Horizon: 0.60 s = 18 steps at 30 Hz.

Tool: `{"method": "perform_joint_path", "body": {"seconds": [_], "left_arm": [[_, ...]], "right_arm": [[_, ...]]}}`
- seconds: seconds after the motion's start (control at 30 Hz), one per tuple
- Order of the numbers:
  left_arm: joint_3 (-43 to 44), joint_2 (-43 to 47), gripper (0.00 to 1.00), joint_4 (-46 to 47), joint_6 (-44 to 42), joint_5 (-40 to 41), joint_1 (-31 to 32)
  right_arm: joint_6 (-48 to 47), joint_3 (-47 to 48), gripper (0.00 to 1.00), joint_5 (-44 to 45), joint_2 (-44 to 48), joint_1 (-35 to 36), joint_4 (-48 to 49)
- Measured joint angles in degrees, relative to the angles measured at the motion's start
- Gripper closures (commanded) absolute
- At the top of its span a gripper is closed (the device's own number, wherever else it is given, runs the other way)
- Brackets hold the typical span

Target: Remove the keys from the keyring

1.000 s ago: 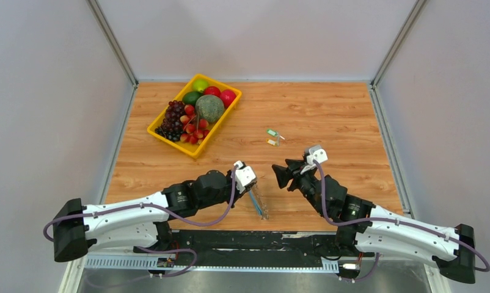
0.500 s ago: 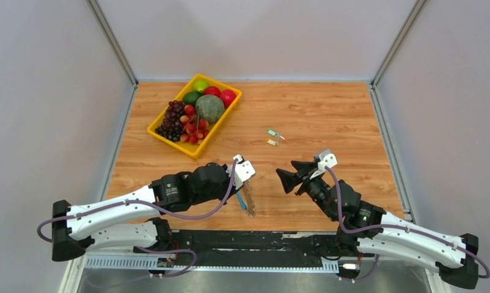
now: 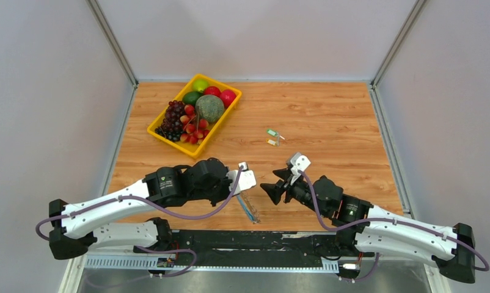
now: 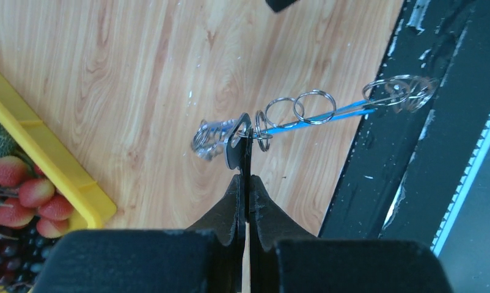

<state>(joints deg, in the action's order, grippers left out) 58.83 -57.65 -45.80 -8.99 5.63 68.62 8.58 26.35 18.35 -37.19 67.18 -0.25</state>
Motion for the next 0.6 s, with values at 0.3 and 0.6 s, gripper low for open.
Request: {"method": "perform_joint_path", "body": {"seconds": [0.3,0.6], "left_arm": [[-2.16,6.43,1.00,1.44,-3.37,-6.84,0.02],[-2.16,5.66,1.00,1.95,-4.24,-10.60,0.02]], "right_arm": [[-3.23,1.92,0.48,-18.64,-4.28,-0.02,5.33],[-5.29,2.10,0.56,-26.99,-6.71,-0.02,9.29]]}}
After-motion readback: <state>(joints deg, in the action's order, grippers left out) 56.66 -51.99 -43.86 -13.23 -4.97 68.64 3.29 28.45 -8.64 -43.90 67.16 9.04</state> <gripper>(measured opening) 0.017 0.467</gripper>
